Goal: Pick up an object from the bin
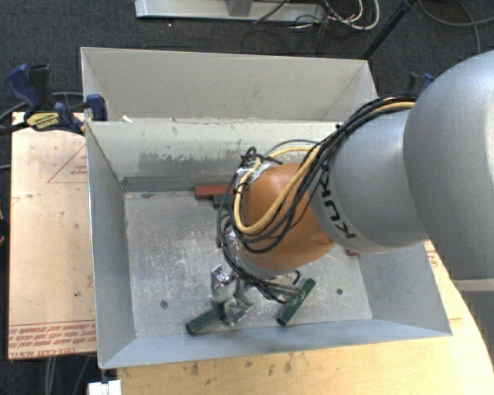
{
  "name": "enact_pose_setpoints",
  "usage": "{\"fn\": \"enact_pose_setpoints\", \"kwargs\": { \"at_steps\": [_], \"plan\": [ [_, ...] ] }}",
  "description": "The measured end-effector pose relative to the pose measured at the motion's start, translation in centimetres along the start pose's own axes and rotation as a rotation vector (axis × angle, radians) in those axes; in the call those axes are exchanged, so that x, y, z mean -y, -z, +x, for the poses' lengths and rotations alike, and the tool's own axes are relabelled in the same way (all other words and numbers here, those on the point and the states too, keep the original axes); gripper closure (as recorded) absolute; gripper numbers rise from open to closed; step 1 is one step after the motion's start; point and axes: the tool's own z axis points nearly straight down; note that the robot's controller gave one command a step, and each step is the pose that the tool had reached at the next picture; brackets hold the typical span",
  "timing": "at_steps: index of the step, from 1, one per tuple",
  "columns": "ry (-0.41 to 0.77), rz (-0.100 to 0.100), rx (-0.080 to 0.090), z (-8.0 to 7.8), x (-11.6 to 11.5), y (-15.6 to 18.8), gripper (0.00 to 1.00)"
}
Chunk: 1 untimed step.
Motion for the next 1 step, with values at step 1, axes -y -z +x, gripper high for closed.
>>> {"fn": "enact_pose_setpoints", "kwargs": {
  "at_steps": [1],
  "plan": [
    [-0.026, -0.007, -0.007, -2.18, 2.04, 13.27, 1.00]
  ]
}}
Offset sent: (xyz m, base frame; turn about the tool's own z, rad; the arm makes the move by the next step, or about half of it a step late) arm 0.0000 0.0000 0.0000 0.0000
